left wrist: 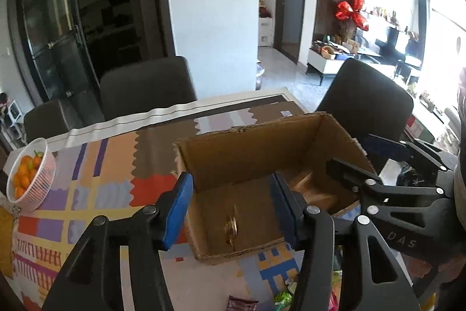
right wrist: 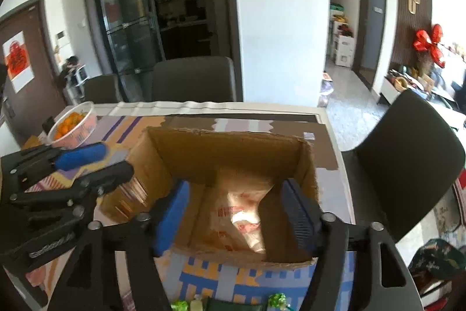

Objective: Organize snacks
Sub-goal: 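Open both tools to drop the candy and biscuit bag into the box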

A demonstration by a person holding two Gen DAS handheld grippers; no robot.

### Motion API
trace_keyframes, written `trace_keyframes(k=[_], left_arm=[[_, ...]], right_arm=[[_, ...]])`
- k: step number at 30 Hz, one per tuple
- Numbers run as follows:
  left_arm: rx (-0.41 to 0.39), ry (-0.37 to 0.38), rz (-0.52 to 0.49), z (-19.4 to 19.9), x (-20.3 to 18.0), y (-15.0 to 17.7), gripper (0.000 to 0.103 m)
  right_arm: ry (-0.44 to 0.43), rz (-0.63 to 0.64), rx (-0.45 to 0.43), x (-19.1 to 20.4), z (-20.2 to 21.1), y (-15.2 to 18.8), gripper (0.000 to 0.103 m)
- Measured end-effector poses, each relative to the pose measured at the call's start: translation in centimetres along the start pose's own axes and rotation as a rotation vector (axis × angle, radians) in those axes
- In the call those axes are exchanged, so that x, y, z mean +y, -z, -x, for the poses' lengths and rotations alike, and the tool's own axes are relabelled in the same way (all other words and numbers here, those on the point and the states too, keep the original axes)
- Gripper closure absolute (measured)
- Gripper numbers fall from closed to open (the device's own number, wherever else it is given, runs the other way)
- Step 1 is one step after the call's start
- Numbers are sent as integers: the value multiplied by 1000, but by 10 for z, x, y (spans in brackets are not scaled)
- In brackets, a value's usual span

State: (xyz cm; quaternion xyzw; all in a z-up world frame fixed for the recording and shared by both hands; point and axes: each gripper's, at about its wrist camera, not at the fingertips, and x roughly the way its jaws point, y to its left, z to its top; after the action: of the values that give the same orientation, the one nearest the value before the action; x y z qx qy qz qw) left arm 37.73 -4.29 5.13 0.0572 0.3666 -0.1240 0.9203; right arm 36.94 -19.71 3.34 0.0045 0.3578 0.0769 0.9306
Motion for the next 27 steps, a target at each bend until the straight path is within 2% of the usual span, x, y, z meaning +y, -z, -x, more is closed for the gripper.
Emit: trace_keyframes(k=[1,3,6,10,15,18,27], left_arm=[[0,-7,-3,2,0,2,47],[-11,-24,-5,10,-1,7,37],[-37,-51,-7,27,-3,15,31],[-67,-82,-15,51,-7,27,31],[-116,-112,-35,85,-15,48,30],[-129,-118,-36,101,-18,60,24],[-130,-155,-19,135,-22,103,20]], right_arm=[[8,-2,2,-1,0,2,35],[18,-12,5,-4,3,8,35],[24,-7,-9,-2,13,15,35],[26,11,-48,3,38,27,27],[4,5,-94,3,70,40,27],[6,14,-117,8,85,48,27],[7,68,-141,28,120,86,27]])
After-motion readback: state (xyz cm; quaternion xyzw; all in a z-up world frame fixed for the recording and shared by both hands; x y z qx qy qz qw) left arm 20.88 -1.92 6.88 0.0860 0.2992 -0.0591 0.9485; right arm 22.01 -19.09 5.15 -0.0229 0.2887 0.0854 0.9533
